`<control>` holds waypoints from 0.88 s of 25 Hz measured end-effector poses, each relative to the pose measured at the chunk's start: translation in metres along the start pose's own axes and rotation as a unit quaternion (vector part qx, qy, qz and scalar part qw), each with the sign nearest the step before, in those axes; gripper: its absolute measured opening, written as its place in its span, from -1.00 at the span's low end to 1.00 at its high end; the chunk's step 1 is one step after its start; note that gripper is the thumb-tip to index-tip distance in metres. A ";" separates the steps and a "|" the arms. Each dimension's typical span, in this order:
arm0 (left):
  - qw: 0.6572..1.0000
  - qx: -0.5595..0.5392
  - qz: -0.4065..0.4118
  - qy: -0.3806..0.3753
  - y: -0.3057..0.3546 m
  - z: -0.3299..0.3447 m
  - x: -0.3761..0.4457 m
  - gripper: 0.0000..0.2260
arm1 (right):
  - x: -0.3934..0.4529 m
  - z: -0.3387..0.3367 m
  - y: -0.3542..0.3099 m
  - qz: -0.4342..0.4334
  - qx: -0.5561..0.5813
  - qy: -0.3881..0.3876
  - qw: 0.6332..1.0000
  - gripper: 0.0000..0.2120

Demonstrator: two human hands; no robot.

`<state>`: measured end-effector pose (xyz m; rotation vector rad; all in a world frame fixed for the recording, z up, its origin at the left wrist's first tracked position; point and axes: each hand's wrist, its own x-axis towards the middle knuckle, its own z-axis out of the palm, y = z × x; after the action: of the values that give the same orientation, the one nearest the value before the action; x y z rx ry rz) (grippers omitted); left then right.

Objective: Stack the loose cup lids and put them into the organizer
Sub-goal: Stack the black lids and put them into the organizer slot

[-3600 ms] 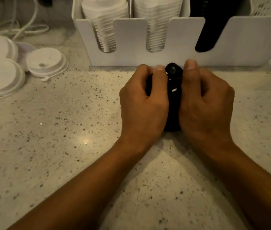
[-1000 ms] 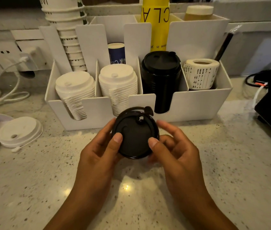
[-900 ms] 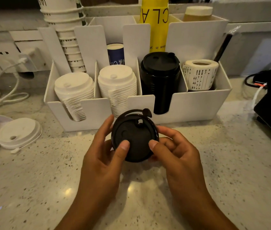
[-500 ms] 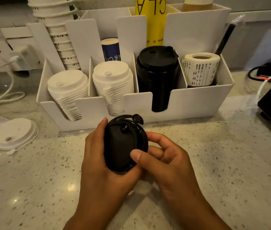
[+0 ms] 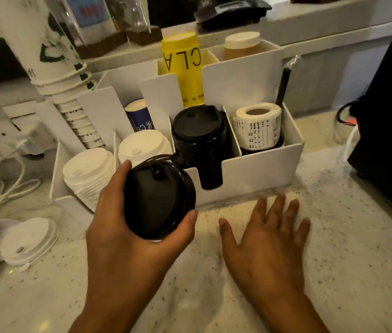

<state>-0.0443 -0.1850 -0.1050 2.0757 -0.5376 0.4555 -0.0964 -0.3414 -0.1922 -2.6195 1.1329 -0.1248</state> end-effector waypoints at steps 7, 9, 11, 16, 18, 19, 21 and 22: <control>0.999 0.018 0.041 -0.024 0.046 0.017 0.076 -0.11 | 0.001 -0.007 -0.008 0.011 -0.018 -0.021 1.000 -0.02; 0.998 0.030 0.021 -0.048 0.054 0.029 0.095 -0.08 | 0.000 -0.010 -0.008 0.016 -0.014 -0.022 1.000 -0.02; 0.997 0.033 0.009 -0.071 0.057 0.038 0.111 -0.09 | -0.001 -0.012 -0.009 0.018 -0.009 -0.015 1.000 -0.03; 0.992 0.013 -0.026 -0.121 0.055 0.054 0.127 -0.12 | 0.001 -0.007 -0.009 0.020 -0.015 -0.003 1.000 -0.01; 0.991 0.012 -0.032 -0.126 0.053 0.053 0.129 -0.12 | 0.001 -0.006 -0.010 0.020 -0.013 0.010 1.000 -0.01; 0.991 0.016 -0.033 -0.131 0.052 0.054 0.130 -0.13 | 0.002 -0.005 -0.010 0.019 -0.012 0.010 1.000 -0.01; 0.988 0.031 -0.035 -0.148 0.049 0.054 0.132 -0.17 | 0.002 -0.003 -0.009 0.020 -0.008 0.008 1.000 -0.01; 0.986 0.037 -0.035 -0.156 0.048 0.054 0.133 -0.19 | 0.002 -0.002 -0.008 0.022 -0.006 0.008 1.000 0.00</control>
<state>0.0467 -0.2811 -0.0317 2.2455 -0.6341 0.1099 -0.0892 -0.3381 -0.1880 -2.6063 1.1980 -0.1302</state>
